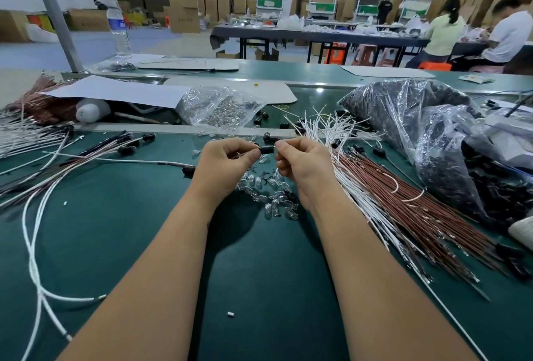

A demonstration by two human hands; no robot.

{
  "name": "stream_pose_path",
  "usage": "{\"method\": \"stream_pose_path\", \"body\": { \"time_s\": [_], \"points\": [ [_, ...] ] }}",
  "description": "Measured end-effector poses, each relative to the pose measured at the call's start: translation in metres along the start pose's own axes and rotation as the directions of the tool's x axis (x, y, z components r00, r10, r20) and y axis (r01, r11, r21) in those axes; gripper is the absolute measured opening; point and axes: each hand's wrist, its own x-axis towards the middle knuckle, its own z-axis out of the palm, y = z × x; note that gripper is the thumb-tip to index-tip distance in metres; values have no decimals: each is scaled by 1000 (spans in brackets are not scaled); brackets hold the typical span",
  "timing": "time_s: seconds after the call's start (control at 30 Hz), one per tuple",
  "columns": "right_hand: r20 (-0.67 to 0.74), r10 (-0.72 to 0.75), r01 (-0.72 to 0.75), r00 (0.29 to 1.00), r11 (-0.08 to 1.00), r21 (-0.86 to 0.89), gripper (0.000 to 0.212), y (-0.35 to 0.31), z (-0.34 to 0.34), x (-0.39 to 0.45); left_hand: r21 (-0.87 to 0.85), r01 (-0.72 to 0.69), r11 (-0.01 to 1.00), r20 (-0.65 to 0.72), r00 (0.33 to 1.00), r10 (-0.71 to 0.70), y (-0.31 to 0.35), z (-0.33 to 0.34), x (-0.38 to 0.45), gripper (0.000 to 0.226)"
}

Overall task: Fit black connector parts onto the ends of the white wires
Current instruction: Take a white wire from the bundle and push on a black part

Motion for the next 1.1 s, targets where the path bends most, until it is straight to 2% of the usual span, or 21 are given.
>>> {"method": "stream_pose_path", "body": {
  "time_s": [0.4, 0.6, 0.7, 0.87, 1.0, 1.1],
  "points": [
    [22, -22, 25, 1000, 992, -120, 20, 7, 2, -4, 17, 54, 998, 3, 999, -54, -3, 2, 0, 19],
    [90, -68, 69, 994, 998, -14, 19, 6, 6, -7, -73, 89, 993, -16, 996, -90, -1, 3, 1, 18],
    [78, -101, 100, 992, 995, 15, 18, 6, 8, -7, -74, 80, 994, -22, 996, -82, 3, 4, 0, 17],
    [66, -49, 37, 997, 984, 172, 20, 4, 10, -4, -9, 26, 1000, -94, 995, -27, 5, 9, -2, 9],
    [12, -76, 75, 997, 997, 21, 17, 9, 11, -4, 41, 18, 999, -122, 992, -13, 4, 11, 1, 9],
    [-11, -93, 93, 996, 995, 34, 14, 8, 9, -5, 48, 4, 999, -102, 995, 1, 4, 11, 4, 9]
  ]
}}
